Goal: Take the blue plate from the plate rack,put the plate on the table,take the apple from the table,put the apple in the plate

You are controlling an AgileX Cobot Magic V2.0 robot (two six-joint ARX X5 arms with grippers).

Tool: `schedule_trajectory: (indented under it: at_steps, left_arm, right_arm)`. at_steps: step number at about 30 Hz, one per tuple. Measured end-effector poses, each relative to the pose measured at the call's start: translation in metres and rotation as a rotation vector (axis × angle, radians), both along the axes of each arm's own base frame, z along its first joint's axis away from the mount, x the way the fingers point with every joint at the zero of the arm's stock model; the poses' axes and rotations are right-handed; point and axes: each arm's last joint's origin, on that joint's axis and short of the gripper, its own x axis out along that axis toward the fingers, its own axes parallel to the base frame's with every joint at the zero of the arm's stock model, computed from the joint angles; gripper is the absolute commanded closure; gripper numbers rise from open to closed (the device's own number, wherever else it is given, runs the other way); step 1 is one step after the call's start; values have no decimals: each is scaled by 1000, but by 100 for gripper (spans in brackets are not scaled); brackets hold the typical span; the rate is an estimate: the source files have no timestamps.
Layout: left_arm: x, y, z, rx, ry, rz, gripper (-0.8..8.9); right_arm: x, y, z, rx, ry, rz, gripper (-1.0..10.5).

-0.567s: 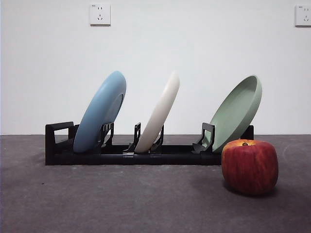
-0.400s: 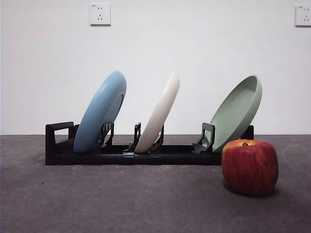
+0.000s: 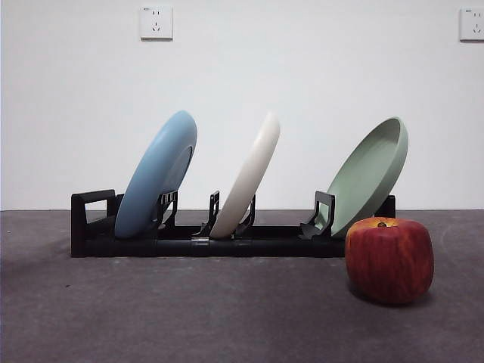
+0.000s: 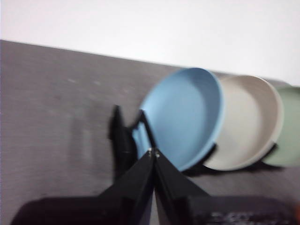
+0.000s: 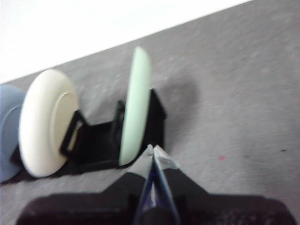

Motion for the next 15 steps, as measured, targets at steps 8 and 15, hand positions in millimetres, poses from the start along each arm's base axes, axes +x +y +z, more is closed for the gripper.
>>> schedule_trajectory:
  at_steps: [8,15]
  left_arm:
    - [33,-6,39,-7,220,-231,813]
    - [50,-7,52,-39,273,-300,487]
  right_arm:
    - [30,11,21,42,173,273,936]
    - [45,14,11,51,298,339,566]
